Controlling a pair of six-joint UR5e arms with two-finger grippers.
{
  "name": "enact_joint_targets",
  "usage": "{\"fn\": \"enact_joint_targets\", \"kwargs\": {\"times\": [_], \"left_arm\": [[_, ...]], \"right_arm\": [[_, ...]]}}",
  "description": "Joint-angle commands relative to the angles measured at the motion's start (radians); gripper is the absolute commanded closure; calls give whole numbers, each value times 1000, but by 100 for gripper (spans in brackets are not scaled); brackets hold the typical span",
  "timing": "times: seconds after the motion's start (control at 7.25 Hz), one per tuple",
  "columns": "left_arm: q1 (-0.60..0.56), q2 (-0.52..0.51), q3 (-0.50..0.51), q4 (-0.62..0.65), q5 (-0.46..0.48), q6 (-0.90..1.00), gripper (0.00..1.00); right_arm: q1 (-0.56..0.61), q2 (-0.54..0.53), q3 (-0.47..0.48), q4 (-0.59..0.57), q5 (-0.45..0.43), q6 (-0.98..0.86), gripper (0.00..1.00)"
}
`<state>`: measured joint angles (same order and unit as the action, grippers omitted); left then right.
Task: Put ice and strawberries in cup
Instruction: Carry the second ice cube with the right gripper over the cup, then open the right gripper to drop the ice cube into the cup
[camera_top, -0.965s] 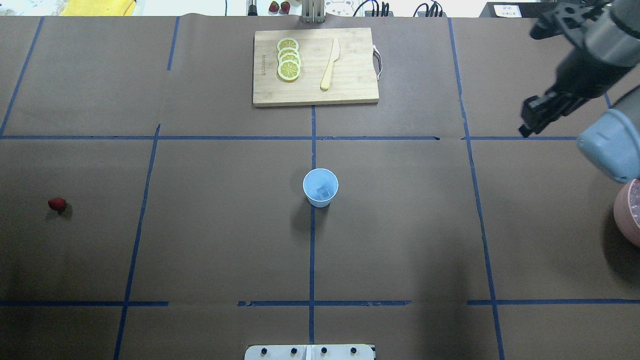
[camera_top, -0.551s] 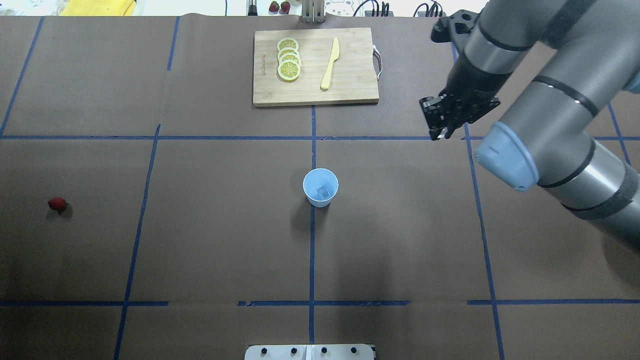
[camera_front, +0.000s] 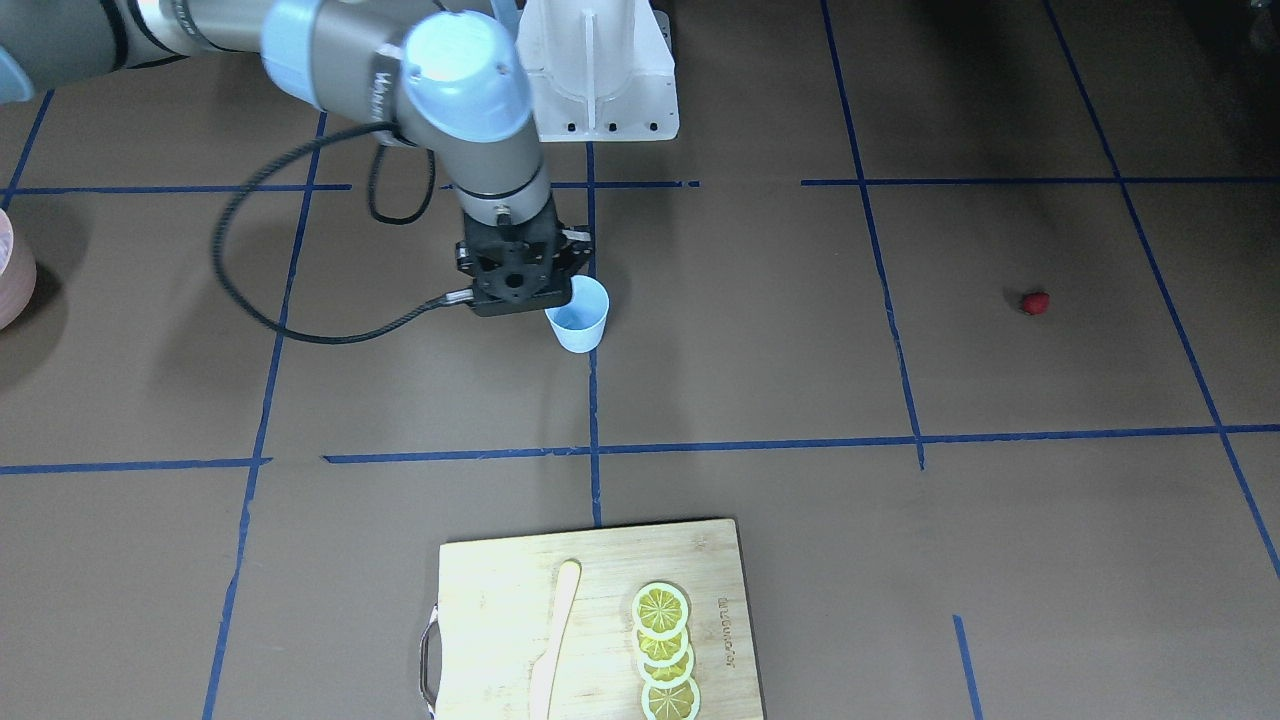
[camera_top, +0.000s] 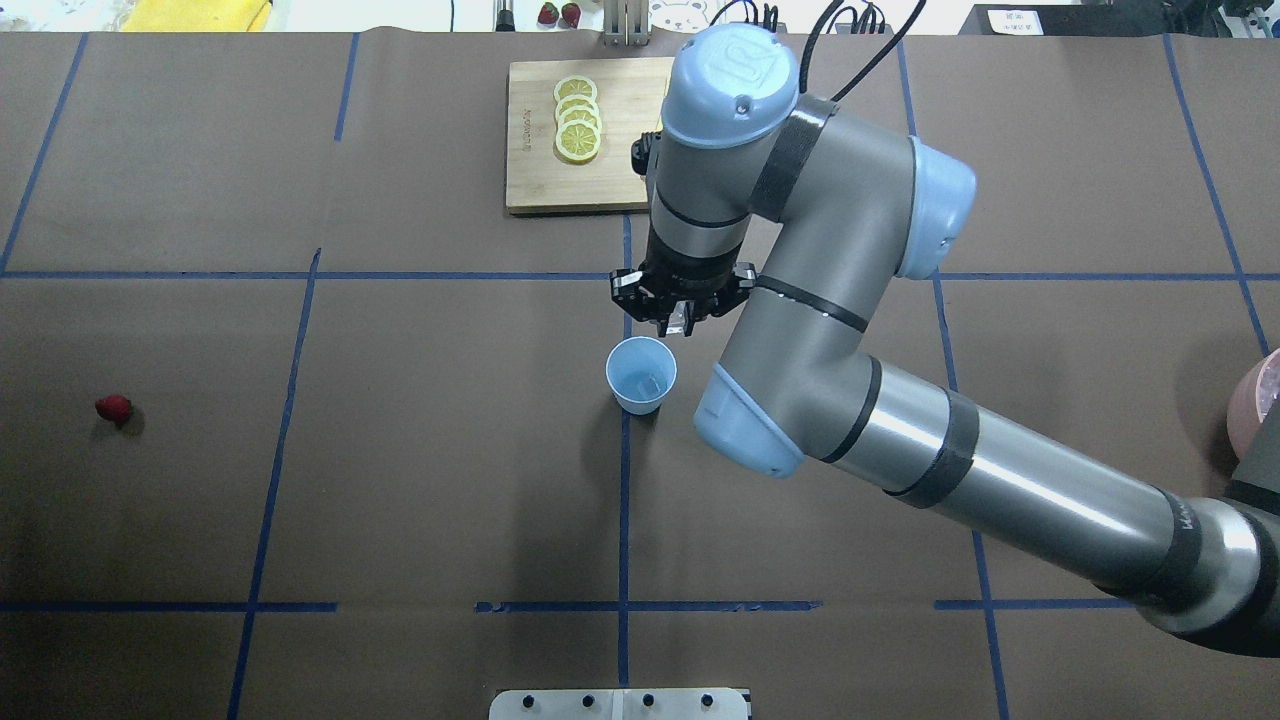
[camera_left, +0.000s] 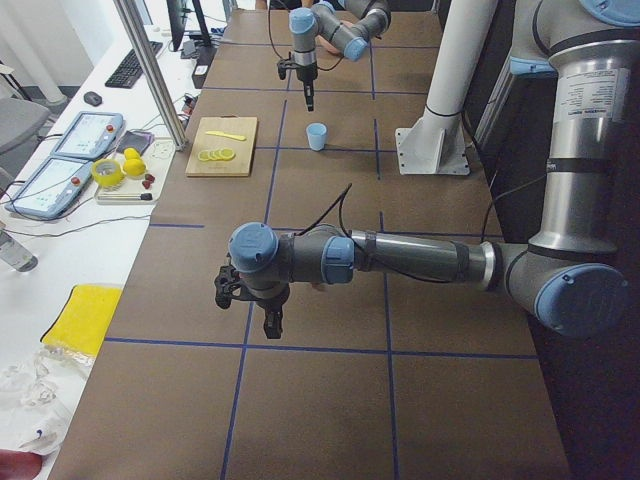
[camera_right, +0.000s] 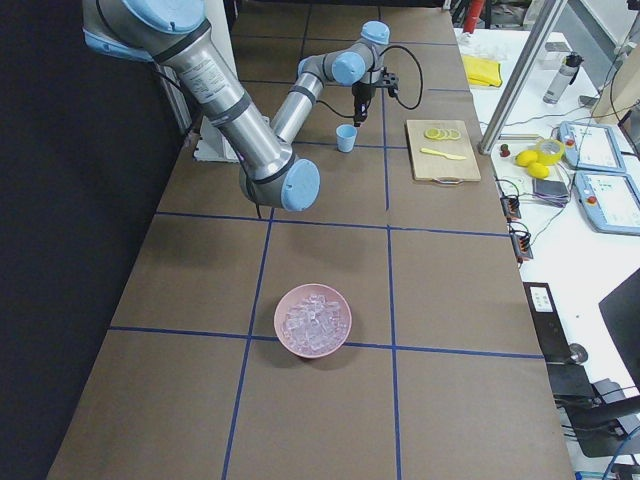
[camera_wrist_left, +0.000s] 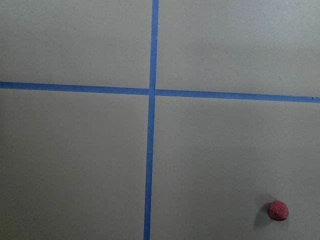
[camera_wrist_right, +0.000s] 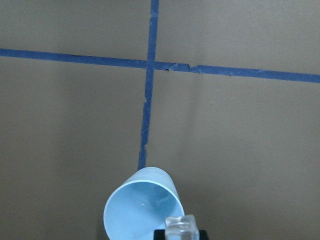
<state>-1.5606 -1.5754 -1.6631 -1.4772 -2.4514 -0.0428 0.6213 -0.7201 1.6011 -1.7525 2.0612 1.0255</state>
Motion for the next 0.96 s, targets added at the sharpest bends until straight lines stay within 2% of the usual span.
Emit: {"fn": "enact_joint_targets", "kwargs": {"times": [0.0, 0.41, 0.55, 0.69, 0.83], "left_arm": [[1, 0, 0, 0, 0, 0, 0], [1, -2, 0, 0, 0, 0, 0], [1, -3, 0, 0, 0, 0, 0], [1, -3, 0, 0, 0, 0, 0], [1, -3, 0, 0, 0, -5, 0]], "right_arm": [[-54, 37, -65, 31, -32, 27, 100], [-60, 36, -75, 31, -49, 24, 98], [-63, 31, -75, 31, -49, 24, 92], [-64, 31, -75, 31, -49, 24, 76], [-64, 31, -76, 31, -49, 24, 50]]}}
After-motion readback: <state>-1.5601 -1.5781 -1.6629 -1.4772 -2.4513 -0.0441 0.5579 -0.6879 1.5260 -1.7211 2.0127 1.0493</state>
